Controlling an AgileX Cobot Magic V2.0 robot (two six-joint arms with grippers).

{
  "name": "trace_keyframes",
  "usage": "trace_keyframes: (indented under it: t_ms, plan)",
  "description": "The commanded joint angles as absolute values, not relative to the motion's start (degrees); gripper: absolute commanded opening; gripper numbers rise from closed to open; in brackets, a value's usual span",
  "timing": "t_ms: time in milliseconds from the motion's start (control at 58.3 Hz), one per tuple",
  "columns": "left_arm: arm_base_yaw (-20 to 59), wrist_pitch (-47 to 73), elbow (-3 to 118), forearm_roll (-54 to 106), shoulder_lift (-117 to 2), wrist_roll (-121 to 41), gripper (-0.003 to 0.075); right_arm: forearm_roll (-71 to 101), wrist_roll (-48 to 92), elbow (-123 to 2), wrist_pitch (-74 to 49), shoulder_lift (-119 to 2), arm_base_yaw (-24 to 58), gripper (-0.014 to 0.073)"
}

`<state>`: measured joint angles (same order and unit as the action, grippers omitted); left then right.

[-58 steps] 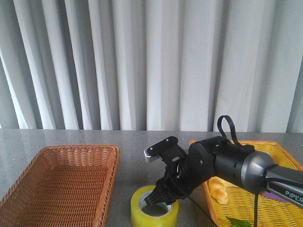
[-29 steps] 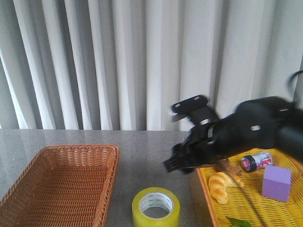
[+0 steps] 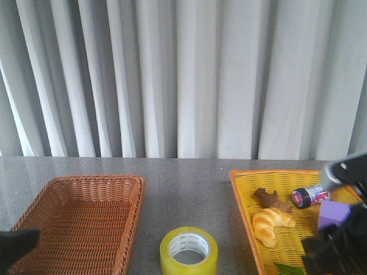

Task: Transfer tape with both arms
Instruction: 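Open the right gripper and withdraw it back over the yellow basket, then lower the left gripper onto the tape roll rim and close it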

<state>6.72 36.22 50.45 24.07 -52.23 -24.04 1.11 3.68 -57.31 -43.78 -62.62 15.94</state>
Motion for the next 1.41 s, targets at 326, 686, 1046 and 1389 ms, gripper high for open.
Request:
trace_keyframes:
  t_ms: [326,686,1046,1389]
  plan:
    - [21.67,35.64,66.76,20.82,-71.0,-23.03,0.0531,0.0,0.0,-50.85,-48.61,-49.69,15.61,0.0329]
    - [29.42,45.68,85.69,6.34,-91.07,-13.94,0.0525,0.43,0.0,-50.85,-49.76,-48.7,15.61,0.0329]
    - [29.37,52.53,102.59,6.28,-108.01,-14.09,0.0525,0.43,0.0,-50.85,-49.76,-48.7,15.61,0.0329]
    - [29.37,54.51,112.76,6.28,-118.56,-14.18,0.0524,0.43,0.0,-50.85,-49.81,-48.7,15.61,0.0329]
